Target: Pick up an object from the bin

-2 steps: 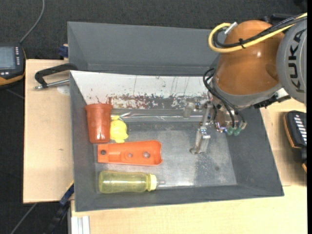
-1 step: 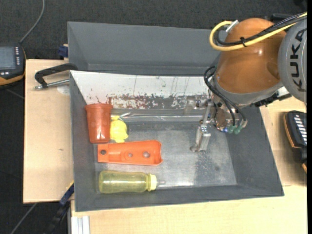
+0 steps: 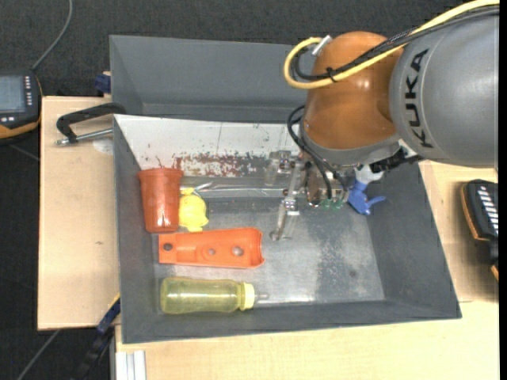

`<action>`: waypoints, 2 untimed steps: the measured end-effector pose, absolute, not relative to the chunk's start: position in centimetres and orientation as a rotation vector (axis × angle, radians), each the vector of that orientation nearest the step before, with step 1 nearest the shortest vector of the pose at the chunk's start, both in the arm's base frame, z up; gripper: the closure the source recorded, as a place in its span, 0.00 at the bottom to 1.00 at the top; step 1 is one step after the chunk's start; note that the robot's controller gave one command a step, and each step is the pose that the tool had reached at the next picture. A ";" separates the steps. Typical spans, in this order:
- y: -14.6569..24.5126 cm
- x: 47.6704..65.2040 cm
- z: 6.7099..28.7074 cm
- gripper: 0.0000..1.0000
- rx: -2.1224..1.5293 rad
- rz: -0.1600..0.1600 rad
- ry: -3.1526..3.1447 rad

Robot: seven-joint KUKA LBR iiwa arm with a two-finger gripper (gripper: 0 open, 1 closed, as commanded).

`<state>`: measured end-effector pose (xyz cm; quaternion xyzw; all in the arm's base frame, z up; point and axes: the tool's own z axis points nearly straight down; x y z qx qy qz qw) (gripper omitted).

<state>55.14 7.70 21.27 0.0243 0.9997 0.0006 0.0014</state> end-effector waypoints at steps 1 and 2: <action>10.3 55.4 19.0 0.00 -0.004 0.007 3.147; 13.7 56.5 15.5 0.00 -0.033 0.001 3.138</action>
Offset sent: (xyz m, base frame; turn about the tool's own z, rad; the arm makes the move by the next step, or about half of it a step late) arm 0.0164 0.0877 -0.0800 -0.0844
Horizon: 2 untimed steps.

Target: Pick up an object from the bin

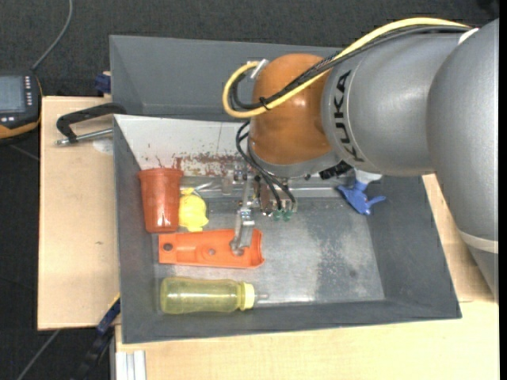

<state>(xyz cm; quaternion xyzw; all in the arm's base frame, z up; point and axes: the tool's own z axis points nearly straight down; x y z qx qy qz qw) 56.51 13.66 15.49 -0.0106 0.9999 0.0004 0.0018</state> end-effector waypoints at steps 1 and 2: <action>13.8 52.5 12.9 0.00 -0.064 0.015 3.142; 10.7 51.8 9.2 0.00 -0.069 0.004 3.138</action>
Offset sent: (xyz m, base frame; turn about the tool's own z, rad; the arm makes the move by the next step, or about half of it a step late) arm -0.0471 -0.0358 -0.0727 -0.0254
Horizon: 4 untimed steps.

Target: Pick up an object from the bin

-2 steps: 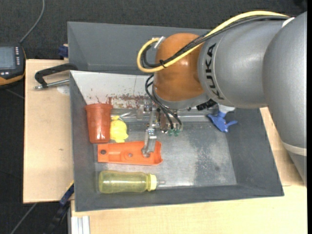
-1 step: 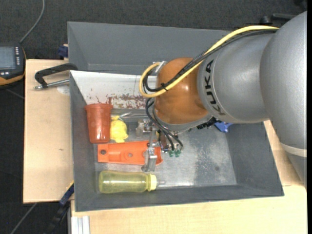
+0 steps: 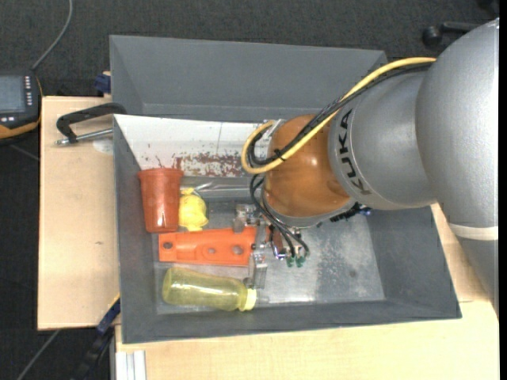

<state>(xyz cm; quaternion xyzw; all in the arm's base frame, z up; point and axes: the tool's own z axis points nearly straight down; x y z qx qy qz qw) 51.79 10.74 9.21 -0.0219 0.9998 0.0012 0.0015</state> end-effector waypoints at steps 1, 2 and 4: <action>11.2 51.8 7.2 1.00 -0.645 0.018 3.065; 11.2 51.8 7.2 1.00 -0.645 0.018 3.065; 12.4 54.1 15.5 1.00 -0.568 0.021 3.075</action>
Offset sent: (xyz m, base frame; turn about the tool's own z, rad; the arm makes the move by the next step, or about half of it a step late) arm 0.0000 0.0000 0.0000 0.0000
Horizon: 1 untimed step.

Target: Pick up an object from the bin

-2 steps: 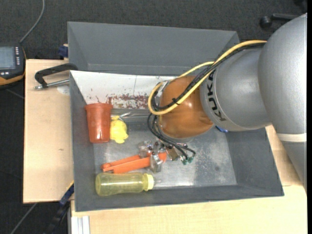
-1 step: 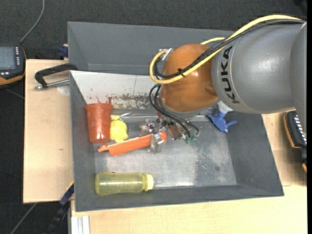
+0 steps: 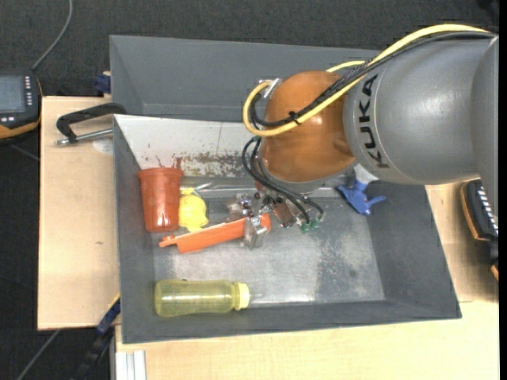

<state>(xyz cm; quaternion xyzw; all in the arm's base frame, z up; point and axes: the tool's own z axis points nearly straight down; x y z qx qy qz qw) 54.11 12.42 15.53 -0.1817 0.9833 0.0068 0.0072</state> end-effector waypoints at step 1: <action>13.5 55.7 30.4 1.00 -0.655 0.023 3.048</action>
Offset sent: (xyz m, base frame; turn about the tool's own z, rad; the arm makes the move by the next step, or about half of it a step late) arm 0.0000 0.0000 0.0000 0.0000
